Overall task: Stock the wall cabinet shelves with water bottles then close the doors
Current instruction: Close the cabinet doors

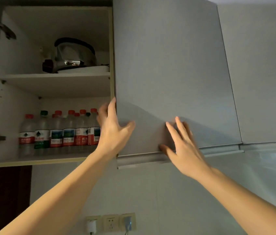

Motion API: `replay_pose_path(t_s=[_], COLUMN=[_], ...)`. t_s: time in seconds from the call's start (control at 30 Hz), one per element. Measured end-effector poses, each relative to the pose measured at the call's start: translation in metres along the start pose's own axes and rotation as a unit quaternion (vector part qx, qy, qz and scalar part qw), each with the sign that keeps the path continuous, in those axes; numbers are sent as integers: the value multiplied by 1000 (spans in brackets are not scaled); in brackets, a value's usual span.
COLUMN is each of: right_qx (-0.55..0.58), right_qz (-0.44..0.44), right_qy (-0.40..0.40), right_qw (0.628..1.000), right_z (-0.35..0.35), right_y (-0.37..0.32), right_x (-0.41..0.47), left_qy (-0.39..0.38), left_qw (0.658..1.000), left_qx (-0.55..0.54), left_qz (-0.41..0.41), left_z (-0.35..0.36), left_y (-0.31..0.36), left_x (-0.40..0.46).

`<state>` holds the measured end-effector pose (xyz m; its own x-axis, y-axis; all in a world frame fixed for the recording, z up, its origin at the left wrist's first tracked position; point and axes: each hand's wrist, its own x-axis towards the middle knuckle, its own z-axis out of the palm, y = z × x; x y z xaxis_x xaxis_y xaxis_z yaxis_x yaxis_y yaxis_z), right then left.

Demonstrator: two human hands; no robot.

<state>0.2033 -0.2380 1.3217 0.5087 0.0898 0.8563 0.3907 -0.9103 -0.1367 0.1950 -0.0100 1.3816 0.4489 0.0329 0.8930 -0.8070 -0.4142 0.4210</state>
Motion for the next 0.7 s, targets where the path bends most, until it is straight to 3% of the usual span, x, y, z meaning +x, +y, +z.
replay_pose_path(t_s=[0.33,0.6,0.7], right_qx=[-58,-88,-96], right_qz=[-46,-62,-69], right_qy=[65,101,110], right_qw=[995,989,987], right_z=[56,88,93], right_y=[24,36,38], right_x=[32,46,47], left_qy=[65,22,12], left_qw=[993,992,983], left_qx=[90,122,182], left_qz=[-32,-36,-16], left_z=[19,33,36], left_y=[-57,-94,-106], left_x=[45,59,59])
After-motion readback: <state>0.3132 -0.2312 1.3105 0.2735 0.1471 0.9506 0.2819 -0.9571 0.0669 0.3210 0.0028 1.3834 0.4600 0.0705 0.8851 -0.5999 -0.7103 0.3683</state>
